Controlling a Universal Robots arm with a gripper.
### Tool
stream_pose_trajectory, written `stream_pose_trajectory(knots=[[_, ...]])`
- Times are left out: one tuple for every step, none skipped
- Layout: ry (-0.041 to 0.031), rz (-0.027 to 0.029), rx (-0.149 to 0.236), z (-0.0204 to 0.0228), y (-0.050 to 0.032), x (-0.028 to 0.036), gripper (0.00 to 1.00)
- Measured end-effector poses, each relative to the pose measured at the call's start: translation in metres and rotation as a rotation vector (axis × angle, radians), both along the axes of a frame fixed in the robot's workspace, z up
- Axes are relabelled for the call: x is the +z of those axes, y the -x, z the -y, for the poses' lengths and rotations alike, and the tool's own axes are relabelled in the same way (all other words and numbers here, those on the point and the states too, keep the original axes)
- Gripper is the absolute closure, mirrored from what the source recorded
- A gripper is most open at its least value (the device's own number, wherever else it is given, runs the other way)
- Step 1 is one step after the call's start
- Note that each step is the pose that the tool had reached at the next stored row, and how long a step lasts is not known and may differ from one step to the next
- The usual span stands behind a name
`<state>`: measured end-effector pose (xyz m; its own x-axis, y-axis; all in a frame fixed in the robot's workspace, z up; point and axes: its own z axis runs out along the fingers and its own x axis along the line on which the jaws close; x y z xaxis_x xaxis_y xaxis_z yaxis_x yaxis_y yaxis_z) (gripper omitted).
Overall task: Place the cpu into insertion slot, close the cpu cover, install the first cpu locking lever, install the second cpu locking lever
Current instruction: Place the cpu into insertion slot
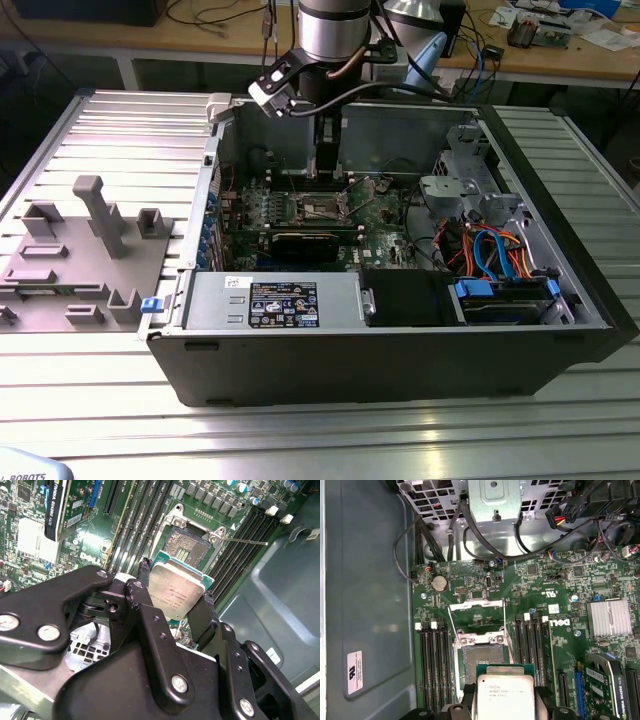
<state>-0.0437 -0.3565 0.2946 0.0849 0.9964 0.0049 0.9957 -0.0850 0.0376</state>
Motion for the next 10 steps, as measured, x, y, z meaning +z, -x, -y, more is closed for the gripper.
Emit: stream_pose_trajectory(knots=[[0.0000, 0.0000, -0.004, 0.0000, 0.0000, 0.0000, 0.45], [-0.0001, 0.0001, -0.009, 0.0000, 0.0000, 0.0000, 0.45], [0.0000, 0.0000, -0.013, 0.0000, 0.0000, 0.0000, 0.45], [0.0001, 0.0000, -0.016, 0.0000, 0.0000, 0.0000, 0.45], [0.0000, 0.0000, -0.018, 0.0000, 0.0000, 0.0000, 0.45], [0.0000, 0.0000, -0.020, 0.0000, 0.0000, 0.0000, 0.45], [0.0000, 0.0000, -0.022, 0.0000, 0.0000, 0.0000, 0.45], [0.0000, 0.0000, -0.025, 0.0000, 0.0000, 0.0000, 0.45], [0.0000, 0.0000, -0.027, 0.0000, 0.0000, 0.0000, 0.45], [0.0000, 0.0000, -0.029, 0.0000, 0.0000, 0.0000, 0.45]])
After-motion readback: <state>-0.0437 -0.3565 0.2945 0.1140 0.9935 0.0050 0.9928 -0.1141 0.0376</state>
